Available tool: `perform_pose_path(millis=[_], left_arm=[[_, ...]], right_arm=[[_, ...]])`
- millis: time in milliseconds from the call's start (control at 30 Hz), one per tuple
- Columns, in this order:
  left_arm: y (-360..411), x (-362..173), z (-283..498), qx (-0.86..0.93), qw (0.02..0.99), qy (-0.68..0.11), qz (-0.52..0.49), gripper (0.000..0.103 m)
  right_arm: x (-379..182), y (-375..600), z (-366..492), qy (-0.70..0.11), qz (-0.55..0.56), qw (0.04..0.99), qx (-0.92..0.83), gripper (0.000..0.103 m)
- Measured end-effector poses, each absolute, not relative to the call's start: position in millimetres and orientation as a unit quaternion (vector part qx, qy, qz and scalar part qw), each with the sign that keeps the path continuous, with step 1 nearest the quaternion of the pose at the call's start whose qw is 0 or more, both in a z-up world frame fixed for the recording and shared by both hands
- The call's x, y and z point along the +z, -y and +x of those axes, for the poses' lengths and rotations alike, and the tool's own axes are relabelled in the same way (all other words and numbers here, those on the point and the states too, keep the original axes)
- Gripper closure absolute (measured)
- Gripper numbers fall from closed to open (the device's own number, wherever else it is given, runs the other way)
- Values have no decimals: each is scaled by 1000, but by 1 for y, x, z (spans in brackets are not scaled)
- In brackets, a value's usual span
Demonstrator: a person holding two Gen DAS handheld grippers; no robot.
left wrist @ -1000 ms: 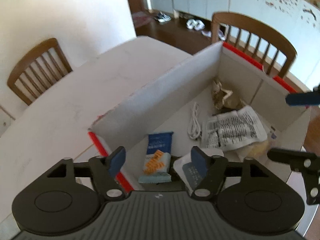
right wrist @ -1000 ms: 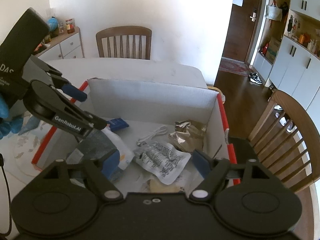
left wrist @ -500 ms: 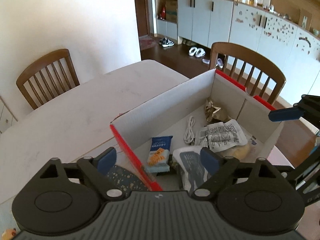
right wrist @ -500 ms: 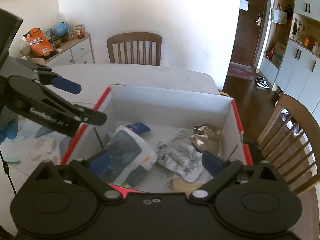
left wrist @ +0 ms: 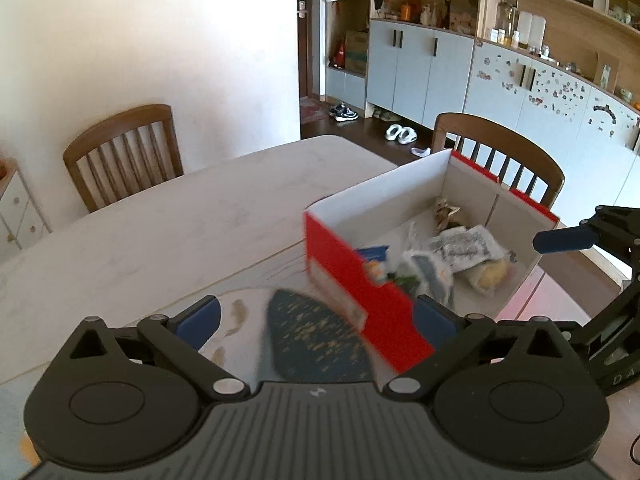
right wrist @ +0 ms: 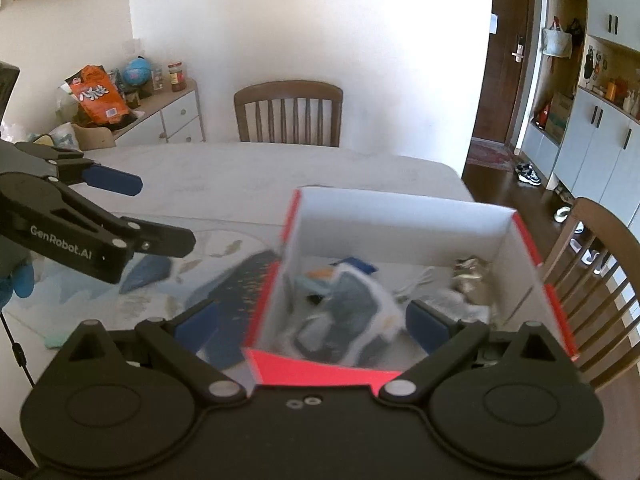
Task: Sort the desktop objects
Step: 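Withdraw both tools from the box back over the table, then move the left tool to the yellow pig toy while the right tool reaches the mint-green stick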
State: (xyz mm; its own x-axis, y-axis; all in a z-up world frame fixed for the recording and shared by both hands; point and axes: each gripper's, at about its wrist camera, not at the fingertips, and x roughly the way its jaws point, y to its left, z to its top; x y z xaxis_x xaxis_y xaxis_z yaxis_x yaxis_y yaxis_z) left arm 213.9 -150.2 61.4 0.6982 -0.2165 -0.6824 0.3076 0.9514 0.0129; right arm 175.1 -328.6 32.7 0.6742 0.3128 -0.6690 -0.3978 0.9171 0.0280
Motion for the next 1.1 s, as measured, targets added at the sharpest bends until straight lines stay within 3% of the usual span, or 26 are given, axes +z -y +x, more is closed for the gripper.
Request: perform_pose_path(millis=[500, 1100], left_arm=[[30, 55, 155, -131, 926, -352, 44, 0], [-71, 22, 141, -86, 927, -362, 38, 0]], right_arm=[[22, 230, 129, -363, -52, 909, 199, 2], [4, 147, 102, -377, -72, 892, 237, 3]])
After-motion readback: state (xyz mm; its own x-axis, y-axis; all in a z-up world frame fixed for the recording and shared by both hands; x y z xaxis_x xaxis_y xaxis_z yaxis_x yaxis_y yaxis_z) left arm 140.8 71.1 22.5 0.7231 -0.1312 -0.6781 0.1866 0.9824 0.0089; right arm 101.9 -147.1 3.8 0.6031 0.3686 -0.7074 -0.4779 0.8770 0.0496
